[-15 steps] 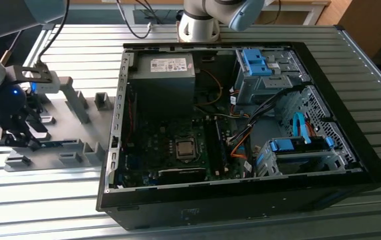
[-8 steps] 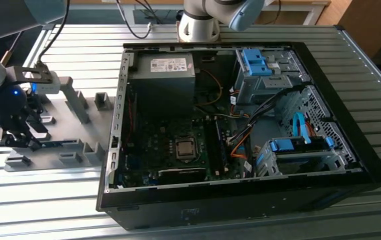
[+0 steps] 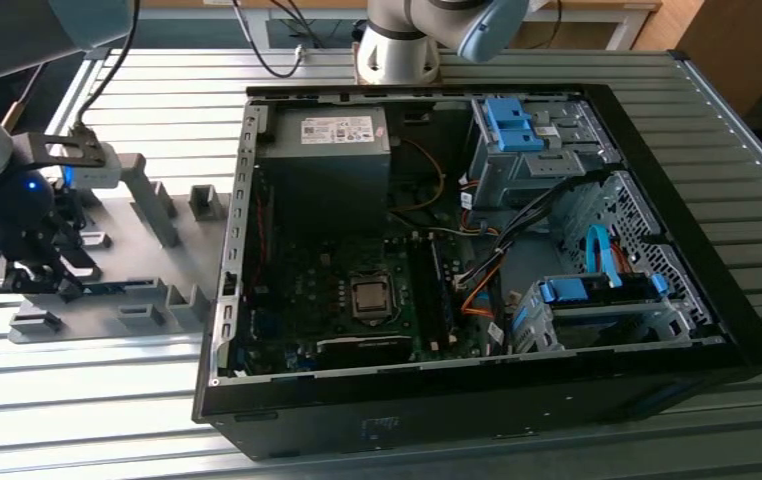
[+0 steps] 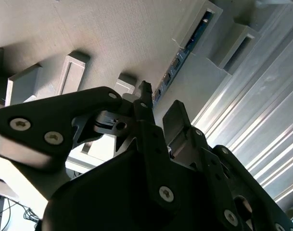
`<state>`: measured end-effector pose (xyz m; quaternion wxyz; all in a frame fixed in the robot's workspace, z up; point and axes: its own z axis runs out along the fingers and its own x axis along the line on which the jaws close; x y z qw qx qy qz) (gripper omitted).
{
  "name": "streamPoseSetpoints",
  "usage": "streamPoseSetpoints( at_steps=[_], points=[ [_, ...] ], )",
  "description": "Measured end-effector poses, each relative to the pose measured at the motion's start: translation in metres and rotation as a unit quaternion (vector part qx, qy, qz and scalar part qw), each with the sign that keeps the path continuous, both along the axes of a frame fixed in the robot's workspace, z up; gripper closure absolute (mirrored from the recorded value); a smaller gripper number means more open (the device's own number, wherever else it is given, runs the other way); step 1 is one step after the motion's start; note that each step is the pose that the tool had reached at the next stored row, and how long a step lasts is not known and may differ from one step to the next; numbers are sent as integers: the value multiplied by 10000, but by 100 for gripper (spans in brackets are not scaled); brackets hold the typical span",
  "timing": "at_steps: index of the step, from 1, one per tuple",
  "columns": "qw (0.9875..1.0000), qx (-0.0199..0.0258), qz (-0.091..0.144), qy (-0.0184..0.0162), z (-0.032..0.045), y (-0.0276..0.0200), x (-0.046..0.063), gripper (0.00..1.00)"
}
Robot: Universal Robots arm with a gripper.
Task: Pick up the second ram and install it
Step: 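Pick up the second ram and move it above second insertion slot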
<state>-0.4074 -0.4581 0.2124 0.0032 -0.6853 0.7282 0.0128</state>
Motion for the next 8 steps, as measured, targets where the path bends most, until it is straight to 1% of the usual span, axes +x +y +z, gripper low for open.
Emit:
streamPoseSetpoints(
  at_steps=[1, 4, 8],
  points=[
    [10000, 0, 0, -2, -3, 0, 0, 65],
    [10000, -1, 1, -4, -15, 0, 1, 65],
    [10000, -1, 0, -4, -66, -2, -1, 65]
  ],
)
